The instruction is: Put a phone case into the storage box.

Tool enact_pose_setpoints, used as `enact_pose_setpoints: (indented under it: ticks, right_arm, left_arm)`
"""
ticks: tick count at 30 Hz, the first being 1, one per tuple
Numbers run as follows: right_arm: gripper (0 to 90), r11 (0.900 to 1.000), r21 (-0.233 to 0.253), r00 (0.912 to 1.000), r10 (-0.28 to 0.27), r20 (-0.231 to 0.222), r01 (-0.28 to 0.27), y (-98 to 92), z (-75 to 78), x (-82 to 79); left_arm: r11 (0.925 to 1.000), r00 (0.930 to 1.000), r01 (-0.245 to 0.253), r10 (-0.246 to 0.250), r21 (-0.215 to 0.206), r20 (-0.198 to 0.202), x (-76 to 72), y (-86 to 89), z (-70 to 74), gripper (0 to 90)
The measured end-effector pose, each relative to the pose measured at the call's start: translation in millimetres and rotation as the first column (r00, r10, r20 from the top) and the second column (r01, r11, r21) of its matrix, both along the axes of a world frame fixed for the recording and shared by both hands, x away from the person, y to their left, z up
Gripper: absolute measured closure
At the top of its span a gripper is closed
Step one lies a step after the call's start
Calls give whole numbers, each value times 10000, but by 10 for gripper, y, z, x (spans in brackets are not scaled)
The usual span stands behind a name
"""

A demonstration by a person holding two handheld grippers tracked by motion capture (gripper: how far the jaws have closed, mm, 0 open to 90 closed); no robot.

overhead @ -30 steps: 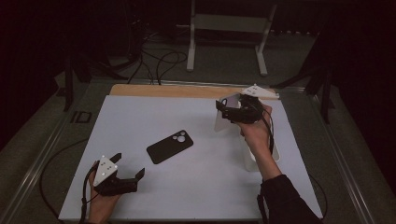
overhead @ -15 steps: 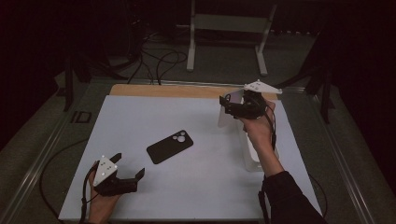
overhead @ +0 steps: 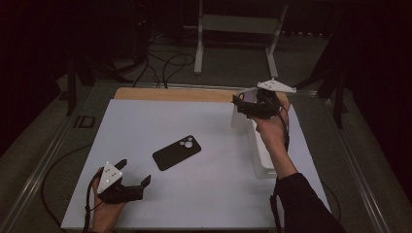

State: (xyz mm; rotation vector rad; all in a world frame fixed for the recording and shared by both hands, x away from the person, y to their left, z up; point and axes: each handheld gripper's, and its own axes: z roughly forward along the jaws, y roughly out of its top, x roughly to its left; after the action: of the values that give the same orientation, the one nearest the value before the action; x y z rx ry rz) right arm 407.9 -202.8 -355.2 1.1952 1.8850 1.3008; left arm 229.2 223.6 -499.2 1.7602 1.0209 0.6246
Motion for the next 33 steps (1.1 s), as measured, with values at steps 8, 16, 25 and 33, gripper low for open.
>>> enact_pose_setpoints:
  ticks: [8, 16, 25, 33]
  right_arm:
    - [164, 9996, -138, 9995, -255, -168, 253, -43, -24, 79]
    - [165, 9990, -194, 9990, -404, -164, 401, -108, -7, 157]
    - [165, 9973, -98, 9971, -736, -178, 734, -176, -4, 205]
    - [165, 9951, -241, 9950, -966, -234, 960, -252, -13, 272]
  left_arm:
    - [10000, 10000, -19, 19, 67, 1, 0, -3, -2, 3]
    - [10000, 10000, -40, 40, 71, 33, -2, 0, 1, 3]
    - [10000, 10000, -49, 48, 68, 44, -4, 0, 2, 3]
    - [9999, 10000, -64, 64, 80, 42, -3, -2, 0, 3]
